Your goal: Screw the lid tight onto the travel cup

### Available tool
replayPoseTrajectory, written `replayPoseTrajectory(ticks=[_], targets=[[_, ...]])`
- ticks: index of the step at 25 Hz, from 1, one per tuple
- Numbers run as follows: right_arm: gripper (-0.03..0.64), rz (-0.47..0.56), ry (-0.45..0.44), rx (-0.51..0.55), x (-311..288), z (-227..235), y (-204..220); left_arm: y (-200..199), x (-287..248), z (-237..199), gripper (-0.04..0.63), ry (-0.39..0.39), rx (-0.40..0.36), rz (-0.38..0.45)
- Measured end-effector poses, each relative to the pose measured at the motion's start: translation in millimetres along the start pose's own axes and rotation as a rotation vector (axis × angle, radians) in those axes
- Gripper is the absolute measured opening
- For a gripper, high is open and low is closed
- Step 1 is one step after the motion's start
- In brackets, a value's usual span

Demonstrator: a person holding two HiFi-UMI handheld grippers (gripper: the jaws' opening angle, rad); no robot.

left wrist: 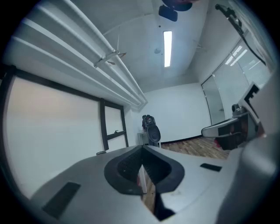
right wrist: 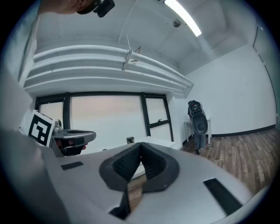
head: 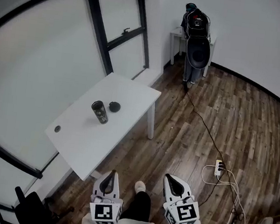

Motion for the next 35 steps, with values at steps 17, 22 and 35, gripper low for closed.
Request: replayPoseTrajectory(ticks=[17,22,35], targets=[[0.021,-0.081,-0.221,0.086,-394.4,-29.6,-64.9,13.7,-246.7,-253.3,0.008,-0.214,0.035,-0.028],[0.021,-0.116,-0.324,0.108,-466.7,-54.8,-67.5,31.0,-266.8,-305.9,0.008,-0.327,0.077,-0.076],[0.021,-0.213,-0.608,0.166,-597.2,-75.7,-59.1,69.1,-278.0,-348.3,0.008,-0.638,0.189,-0.195]])
Point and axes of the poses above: the fingertips, and each gripper's own axes: x backward along the fingers, z to its right, y out of its underside, the point moved 5 cm from there along x, backward along the fingers, and after that the axes turned 7 degrees about y, right-handed, at the moved point
